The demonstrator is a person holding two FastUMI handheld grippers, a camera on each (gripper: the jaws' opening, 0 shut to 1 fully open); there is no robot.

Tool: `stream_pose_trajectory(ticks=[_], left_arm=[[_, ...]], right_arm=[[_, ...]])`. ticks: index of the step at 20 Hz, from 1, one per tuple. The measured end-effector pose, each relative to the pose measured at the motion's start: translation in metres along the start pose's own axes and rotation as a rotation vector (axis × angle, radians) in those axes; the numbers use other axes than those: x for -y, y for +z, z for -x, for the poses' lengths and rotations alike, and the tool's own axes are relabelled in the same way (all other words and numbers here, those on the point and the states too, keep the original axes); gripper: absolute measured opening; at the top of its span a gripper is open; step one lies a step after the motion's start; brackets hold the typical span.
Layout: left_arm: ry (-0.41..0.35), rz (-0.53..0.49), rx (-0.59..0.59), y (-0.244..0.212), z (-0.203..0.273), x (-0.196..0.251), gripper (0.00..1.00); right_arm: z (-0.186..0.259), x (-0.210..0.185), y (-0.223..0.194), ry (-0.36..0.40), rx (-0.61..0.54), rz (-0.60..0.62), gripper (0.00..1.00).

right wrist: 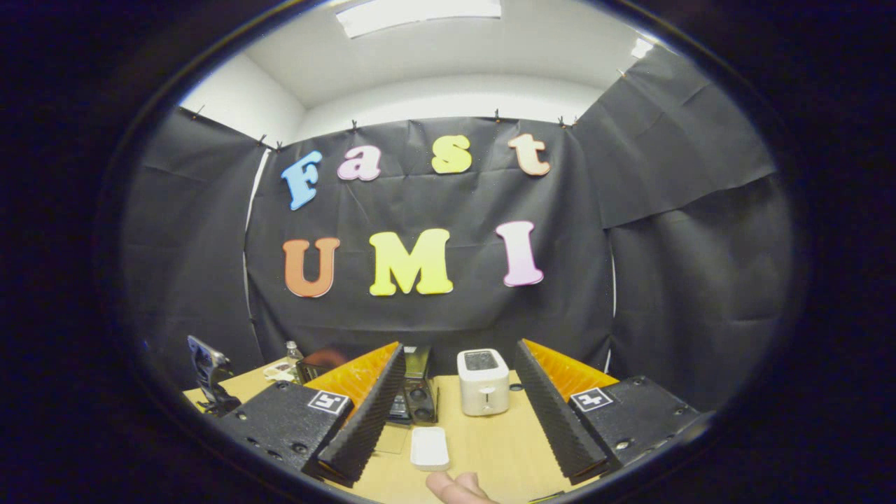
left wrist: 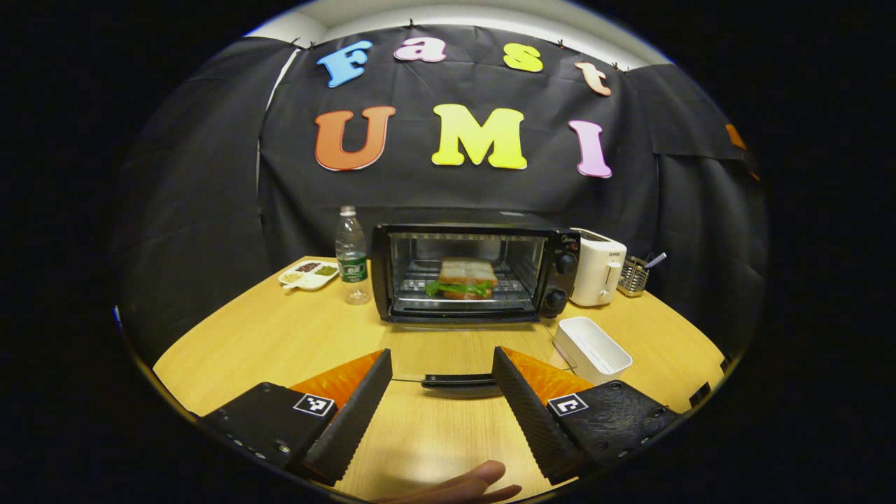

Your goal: Open the electric oven with the left hand, put the food in, and close the electric oven.

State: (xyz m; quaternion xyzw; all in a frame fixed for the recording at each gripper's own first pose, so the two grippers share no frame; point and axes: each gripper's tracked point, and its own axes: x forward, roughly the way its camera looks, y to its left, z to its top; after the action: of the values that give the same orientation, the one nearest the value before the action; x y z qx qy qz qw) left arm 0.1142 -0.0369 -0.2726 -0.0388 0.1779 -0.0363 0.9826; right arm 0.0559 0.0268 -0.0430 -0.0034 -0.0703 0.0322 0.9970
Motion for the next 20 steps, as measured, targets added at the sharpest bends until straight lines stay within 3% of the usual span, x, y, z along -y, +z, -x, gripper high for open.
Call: stream_pose_trajectory(ticks=[7, 8, 9, 11, 12, 13, 16, 17, 18, 19, 20], left_arm=[[-0.012, -0.023, -0.223, -0.071, -0.038, 0.035, 0.96], [-0.014, -0.015, -0.241, -0.076, -0.042, 0.036, 0.96], [-0.014, -0.012, -0.254, -0.079, -0.046, 0.037, 0.96], [-0.011, -0.014, -0.280, -0.085, -0.052, 0.038, 0.96], [-0.008, -0.013, -0.292, -0.087, -0.056, 0.039, 0.96], [-0.005, -0.011, -0.301, -0.089, -0.058, 0.040, 0.96], [0.011, -0.007, -0.316, -0.086, -0.067, 0.041, 0.96], [0.015, -0.006, -0.327, -0.087, -0.067, 0.041, 0.95], [0.015, -0.002, -0.336, -0.088, -0.068, 0.042, 0.96], [0.016, 0.003, -0.335, -0.086, -0.067, 0.042, 0.96], [0.015, 0.008, -0.336, -0.085, -0.067, 0.042, 0.95]], right_arm=[[0.011, 0.033, 0.008, -0.052, -0.002, 0.035, 0.89], [0.009, 0.037, 0.007, -0.059, -0.002, 0.037, 1.00], [0.008, 0.040, 0.006, -0.063, -0.005, 0.043, 0.89], [0.008, 0.044, 0.004, -0.063, -0.006, 0.042, 0.89], [0.008, 0.046, 0.004, -0.066, -0.005, 0.035, 1.00], [0.007, 0.048, 0.005, -0.069, -0.002, 0.027, 0.89], [0.008, 0.057, 0.004, -0.087, 0.005, 0.020, 0.89], [0.007, 0.059, 0.004, -0.092, 0.007, 0.018, 1.00], [0.008, 0.060, 0.003, -0.095, 0.006, 0.013, 1.00], [0.008, 0.061, -0.001, -0.096, -0.002, 0.008, 0.89], [0.008, 0.062, -0.005, -0.095, -0.014, 0.004, 0.89]])
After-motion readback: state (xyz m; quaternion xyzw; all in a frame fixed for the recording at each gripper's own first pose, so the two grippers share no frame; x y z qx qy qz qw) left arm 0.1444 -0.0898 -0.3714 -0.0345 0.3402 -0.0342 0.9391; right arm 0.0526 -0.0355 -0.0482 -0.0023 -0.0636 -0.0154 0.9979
